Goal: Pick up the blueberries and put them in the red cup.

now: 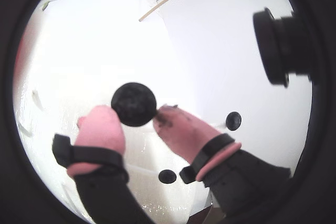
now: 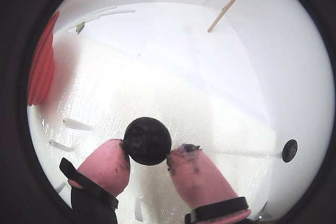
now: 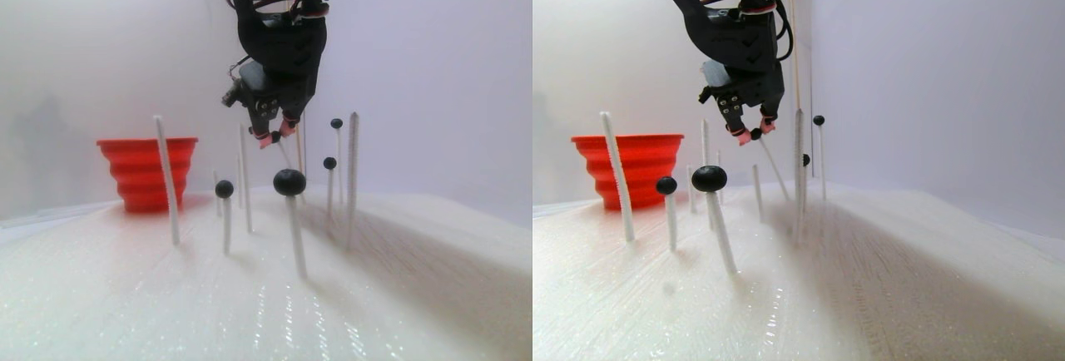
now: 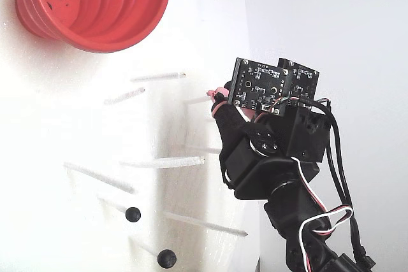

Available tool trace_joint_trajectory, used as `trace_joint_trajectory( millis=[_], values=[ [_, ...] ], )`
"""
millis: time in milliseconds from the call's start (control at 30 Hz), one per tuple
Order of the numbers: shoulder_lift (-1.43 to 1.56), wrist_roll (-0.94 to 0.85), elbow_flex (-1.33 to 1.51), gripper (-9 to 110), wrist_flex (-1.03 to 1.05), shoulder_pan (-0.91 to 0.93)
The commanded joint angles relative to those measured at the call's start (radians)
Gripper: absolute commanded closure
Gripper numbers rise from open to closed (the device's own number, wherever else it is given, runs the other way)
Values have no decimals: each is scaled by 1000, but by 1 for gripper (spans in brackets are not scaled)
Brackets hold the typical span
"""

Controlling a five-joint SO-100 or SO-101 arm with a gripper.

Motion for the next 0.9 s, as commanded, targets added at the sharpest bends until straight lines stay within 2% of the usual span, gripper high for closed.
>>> trace_joint_trajectory(
  millis=[0,867],
  values=[
    [46,6,-64,89,-26,-17],
    [129,-3,0,91,-31,-32]
  ],
)
